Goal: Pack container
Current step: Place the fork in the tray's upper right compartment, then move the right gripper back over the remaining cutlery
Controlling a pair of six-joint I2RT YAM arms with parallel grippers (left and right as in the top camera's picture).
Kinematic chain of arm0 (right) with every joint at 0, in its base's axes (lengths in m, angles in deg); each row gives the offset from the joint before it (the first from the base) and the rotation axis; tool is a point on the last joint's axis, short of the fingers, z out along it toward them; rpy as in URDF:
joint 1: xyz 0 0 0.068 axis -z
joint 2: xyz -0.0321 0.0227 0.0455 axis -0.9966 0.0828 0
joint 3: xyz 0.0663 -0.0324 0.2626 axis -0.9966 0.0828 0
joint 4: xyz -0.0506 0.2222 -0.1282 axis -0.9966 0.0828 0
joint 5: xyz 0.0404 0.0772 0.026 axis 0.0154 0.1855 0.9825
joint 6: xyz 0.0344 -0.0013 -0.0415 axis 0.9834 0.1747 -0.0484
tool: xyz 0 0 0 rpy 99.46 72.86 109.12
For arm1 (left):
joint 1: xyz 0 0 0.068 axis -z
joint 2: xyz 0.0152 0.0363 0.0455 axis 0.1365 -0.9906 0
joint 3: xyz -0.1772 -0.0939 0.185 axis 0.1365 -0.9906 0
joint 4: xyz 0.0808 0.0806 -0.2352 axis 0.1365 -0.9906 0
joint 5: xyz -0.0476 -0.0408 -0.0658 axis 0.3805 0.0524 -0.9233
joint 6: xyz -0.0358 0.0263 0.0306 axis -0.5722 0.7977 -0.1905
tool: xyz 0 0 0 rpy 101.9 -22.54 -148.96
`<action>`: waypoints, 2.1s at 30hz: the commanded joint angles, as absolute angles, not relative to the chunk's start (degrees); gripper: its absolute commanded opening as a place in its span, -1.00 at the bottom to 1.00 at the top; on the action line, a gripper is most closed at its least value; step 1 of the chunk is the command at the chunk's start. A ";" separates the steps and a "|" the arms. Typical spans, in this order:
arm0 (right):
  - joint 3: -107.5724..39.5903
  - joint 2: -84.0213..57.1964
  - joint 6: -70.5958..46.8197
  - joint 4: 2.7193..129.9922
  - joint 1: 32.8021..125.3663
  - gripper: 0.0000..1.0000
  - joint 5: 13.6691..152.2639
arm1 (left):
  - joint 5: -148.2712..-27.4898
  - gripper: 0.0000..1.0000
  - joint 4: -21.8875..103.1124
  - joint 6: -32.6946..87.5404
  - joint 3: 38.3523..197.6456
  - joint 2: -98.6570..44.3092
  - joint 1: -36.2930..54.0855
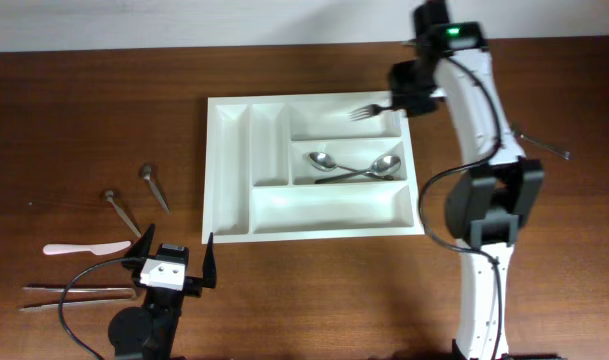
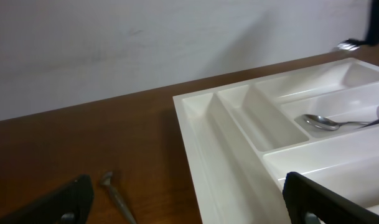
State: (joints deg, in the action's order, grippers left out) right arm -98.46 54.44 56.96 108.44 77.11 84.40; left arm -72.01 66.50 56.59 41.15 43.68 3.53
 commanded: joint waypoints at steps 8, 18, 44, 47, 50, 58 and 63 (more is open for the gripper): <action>-99.42 55.08 69.29 107.02 70.20 -0.92 84.77 | -71.79 0.98 66.68 57.14 40.63 44.18 3.18; -99.16 55.19 72.24 106.65 70.77 -0.92 81.51 | -71.79 0.98 66.68 57.14 40.63 44.18 3.18; -97.26 57.98 69.33 106.54 71.16 -0.57 81.32 | -71.79 0.99 66.68 57.14 40.63 44.18 3.18; -97.32 57.98 66.27 106.12 72.04 -0.43 80.35 | -71.79 0.98 66.68 57.14 40.63 44.18 3.18; -97.98 57.92 62.23 106.17 74.61 -0.07 79.59 | -71.79 0.98 66.68 57.14 40.63 44.18 3.18; -99.31 57.07 55.28 108.53 90.05 0.98 82.65 | -71.79 0.98 66.68 57.14 40.63 44.18 3.18; -99.31 57.09 46.86 108.16 100.51 0.98 83.79 | -71.82 0.98 66.68 57.14 40.63 44.18 3.18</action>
